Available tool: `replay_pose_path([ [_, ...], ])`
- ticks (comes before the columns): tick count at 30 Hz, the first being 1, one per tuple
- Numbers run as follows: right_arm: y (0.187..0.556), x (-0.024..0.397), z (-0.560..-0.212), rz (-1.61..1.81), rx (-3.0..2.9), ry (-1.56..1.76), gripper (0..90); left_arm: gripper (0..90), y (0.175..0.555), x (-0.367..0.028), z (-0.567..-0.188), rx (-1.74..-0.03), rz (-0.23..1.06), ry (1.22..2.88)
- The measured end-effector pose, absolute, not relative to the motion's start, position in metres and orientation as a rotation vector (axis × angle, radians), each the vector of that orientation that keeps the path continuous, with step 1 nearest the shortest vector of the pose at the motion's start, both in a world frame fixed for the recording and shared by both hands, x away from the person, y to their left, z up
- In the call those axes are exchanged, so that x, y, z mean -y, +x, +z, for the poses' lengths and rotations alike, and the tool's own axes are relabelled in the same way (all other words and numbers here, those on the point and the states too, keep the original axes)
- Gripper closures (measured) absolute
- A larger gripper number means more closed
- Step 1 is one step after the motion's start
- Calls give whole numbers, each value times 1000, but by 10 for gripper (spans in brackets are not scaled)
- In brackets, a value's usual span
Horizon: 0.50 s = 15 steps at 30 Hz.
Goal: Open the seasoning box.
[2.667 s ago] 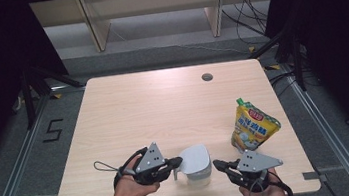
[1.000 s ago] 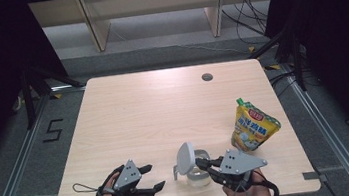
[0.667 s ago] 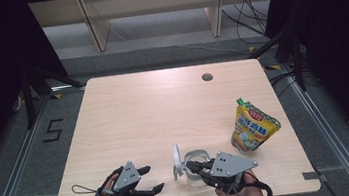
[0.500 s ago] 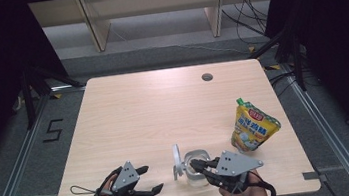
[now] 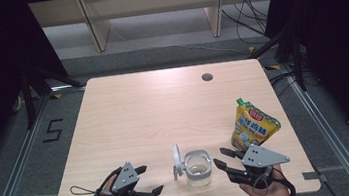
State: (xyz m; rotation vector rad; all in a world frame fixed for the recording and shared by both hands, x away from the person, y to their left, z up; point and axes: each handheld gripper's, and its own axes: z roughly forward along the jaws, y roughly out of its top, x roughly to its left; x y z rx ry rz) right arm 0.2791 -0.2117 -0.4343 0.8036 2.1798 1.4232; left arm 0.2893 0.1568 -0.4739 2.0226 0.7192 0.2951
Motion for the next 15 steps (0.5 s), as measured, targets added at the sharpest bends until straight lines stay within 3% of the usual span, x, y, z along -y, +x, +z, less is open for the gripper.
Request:
replay_pose_path([
  [9, 274, 245, -449, 1403, -2118, 960, 424, 162, 291, -157, -474, -693, 296, 2026],
  [15, 270, 263, -453, 1340, -2060, 1031, 420, 162, 290, -156, -474, -702, 307, 2042],
])
